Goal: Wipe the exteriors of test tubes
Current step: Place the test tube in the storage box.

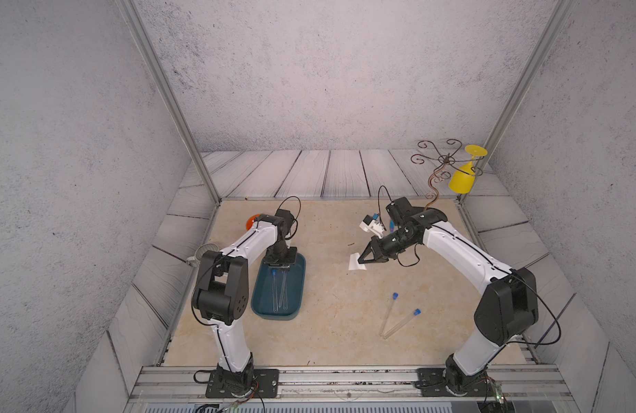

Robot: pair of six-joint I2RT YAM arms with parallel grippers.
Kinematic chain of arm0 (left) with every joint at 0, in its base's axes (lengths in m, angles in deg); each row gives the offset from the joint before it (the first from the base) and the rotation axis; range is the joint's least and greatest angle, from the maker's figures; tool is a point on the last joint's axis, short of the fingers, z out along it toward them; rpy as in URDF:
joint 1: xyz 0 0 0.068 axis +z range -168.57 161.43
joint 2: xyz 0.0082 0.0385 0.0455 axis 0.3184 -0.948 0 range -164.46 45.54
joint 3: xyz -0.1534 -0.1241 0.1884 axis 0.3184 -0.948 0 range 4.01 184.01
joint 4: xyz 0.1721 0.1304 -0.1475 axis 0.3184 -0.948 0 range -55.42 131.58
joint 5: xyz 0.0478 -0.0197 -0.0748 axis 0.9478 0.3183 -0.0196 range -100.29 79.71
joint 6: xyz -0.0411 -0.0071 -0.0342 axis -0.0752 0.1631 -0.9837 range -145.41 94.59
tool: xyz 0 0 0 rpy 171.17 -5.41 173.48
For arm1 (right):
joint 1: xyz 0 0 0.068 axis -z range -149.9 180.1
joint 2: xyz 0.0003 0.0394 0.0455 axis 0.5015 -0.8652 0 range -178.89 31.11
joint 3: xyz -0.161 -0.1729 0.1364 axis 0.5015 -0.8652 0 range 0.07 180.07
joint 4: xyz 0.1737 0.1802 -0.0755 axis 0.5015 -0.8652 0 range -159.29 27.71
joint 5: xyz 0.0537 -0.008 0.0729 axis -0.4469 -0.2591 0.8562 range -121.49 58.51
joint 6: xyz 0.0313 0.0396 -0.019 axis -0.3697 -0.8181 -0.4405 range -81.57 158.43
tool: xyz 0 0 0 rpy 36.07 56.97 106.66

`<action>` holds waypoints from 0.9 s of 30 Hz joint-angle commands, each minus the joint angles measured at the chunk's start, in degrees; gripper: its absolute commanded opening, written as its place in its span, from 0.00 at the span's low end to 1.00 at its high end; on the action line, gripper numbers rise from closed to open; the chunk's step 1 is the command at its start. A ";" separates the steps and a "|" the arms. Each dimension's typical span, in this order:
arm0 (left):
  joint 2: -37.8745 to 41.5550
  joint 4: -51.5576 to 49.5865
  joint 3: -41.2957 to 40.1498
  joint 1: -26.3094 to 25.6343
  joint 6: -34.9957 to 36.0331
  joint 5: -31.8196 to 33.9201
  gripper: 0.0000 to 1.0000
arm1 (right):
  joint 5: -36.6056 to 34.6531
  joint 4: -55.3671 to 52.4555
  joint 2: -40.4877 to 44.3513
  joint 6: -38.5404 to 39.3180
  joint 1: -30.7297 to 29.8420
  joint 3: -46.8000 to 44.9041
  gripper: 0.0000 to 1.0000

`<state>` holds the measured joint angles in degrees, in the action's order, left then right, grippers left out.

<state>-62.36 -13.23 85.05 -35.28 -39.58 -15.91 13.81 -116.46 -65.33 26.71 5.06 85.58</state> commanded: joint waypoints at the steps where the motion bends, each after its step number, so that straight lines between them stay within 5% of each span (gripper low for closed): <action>1: -1.62 4.93 -1.11 0.27 -3.21 1.80 0.12 | -1.57 -1.86 0.31 1.27 0.16 -0.35 0.03; 7: -3.46 5.16 -1.17 0.27 -7.01 2.80 0.16 | -1.89 -2.34 -0.66 1.53 0.16 -0.11 0.03; 17: 0.20 -1.66 2.16 0.02 -9.64 5.25 0.63 | -2.78 -2.40 -1.20 0.67 0.91 1.23 0.03; 22: 4.20 -7.73 8.48 -3.99 -8.74 5.22 0.64 | -5.21 -2.49 -0.05 -0.71 5.15 1.34 0.05; 27: 1.45 -11.85 19.14 -14.81 -6.30 3.11 0.64 | -7.60 -1.59 1.54 -3.33 13.17 -2.35 0.05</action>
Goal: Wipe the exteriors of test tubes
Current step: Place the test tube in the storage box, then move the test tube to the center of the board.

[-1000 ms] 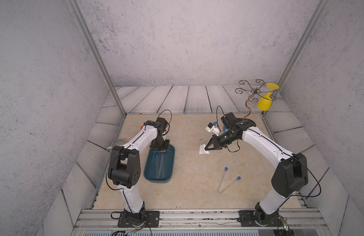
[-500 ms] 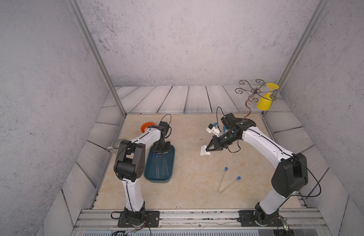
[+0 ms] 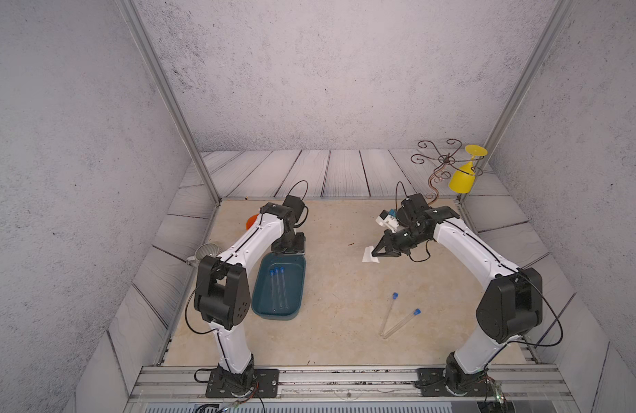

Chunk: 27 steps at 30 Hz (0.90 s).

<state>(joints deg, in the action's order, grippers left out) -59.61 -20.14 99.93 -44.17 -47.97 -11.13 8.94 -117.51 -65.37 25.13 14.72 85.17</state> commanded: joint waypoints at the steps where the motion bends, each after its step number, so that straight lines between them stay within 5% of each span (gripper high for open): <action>1: -3.00 -5.62 6.77 -8.40 2.55 -2.42 0.64 | -3.87 -0.42 1.96 -2.13 5.19 -3.10 0.05; 13: -24.71 -3.67 28.57 -31.45 6.05 -9.21 0.54 | -18.78 1.89 5.92 -8.93 24.24 -16.06 0.06; 19: -31.31 -1.88 32.90 -35.59 5.16 -10.64 0.54 | -20.63 2.11 6.62 -9.47 30.88 -17.64 0.06; 27: -39.15 -3.50 38.51 -37.35 5.32 -7.36 0.54 | -18.37 3.76 8.00 -10.08 31.72 -20.34 0.06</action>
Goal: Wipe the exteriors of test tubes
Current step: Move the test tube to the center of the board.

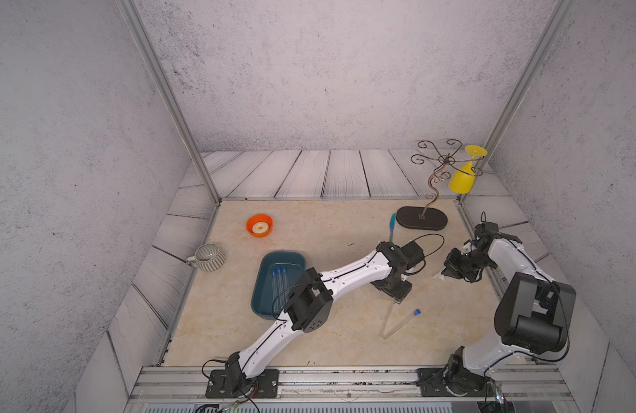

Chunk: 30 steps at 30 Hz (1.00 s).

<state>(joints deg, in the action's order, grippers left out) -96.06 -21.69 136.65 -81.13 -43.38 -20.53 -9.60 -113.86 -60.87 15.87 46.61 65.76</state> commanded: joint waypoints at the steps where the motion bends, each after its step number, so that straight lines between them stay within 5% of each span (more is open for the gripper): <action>1: -3.55 -2.04 2.14 -0.50 0.62 2.65 0.54 | 0.17 0.16 3.78 -0.82 -0.21 -1.24 0.06; 12: -7.46 -1.05 3.01 -2.91 1.80 10.66 0.47 | 0.96 0.43 5.29 -1.00 -0.17 -2.65 0.06; 18: -6.45 -4.95 1.12 -2.29 1.45 16.51 0.32 | 1.92 1.11 5.92 -1.59 -0.26 -3.71 0.06; 30: 10.75 4.53 -26.48 9.90 -1.79 14.07 0.22 | 3.82 1.70 8.43 -5.17 -5.45 -5.83 0.05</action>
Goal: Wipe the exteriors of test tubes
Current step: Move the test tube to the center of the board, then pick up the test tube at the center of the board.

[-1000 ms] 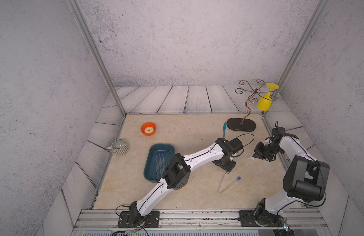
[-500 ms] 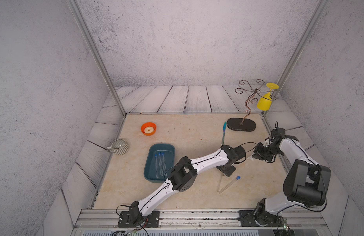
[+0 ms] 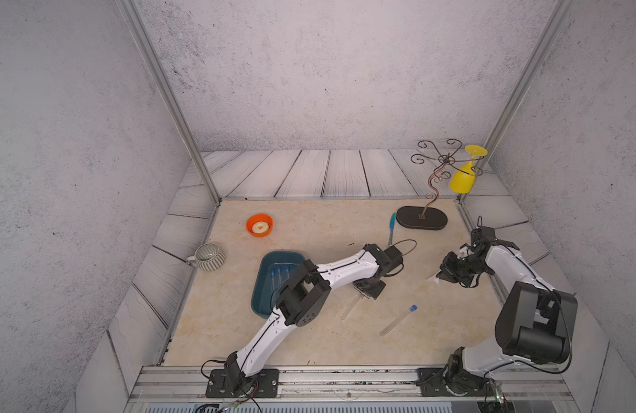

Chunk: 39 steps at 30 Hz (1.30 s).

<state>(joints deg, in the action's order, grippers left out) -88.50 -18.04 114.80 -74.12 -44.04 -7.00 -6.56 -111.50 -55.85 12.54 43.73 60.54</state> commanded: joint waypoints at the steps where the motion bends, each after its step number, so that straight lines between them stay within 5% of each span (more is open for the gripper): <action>1: 4.56 1.68 -7.07 4.13 -1.43 -0.32 0.22 | 0.36 -0.78 4.03 -2.50 -4.91 -0.77 0.05; 7: 13.79 7.52 -21.39 11.54 -5.86 -4.66 0.22 | -2.41 -1.82 6.40 -8.51 -16.33 -0.88 0.06; 12: 17.52 7.06 -25.32 13.99 -8.95 -3.07 0.26 | -3.99 -4.75 10.32 -11.08 -22.25 0.59 0.06; 23: 13.32 4.02 -21.22 14.99 -14.25 -3.87 0.29 | -1.81 -10.55 9.06 -2.22 -22.40 4.71 0.06; 33: 17.66 5.67 -27.93 14.94 -11.70 -2.90 0.42 | -2.88 -9.47 15.34 -7.54 -22.92 0.26 0.06; 39: 14.94 7.14 -28.29 14.94 -9.17 -4.30 0.36 | -3.99 -9.11 18.50 -11.17 -24.13 -0.96 0.06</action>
<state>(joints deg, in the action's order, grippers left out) -72.15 -11.26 87.56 -59.19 -54.90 -10.93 -9.18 -119.47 -39.69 4.00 20.52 60.54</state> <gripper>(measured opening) 0.376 0.063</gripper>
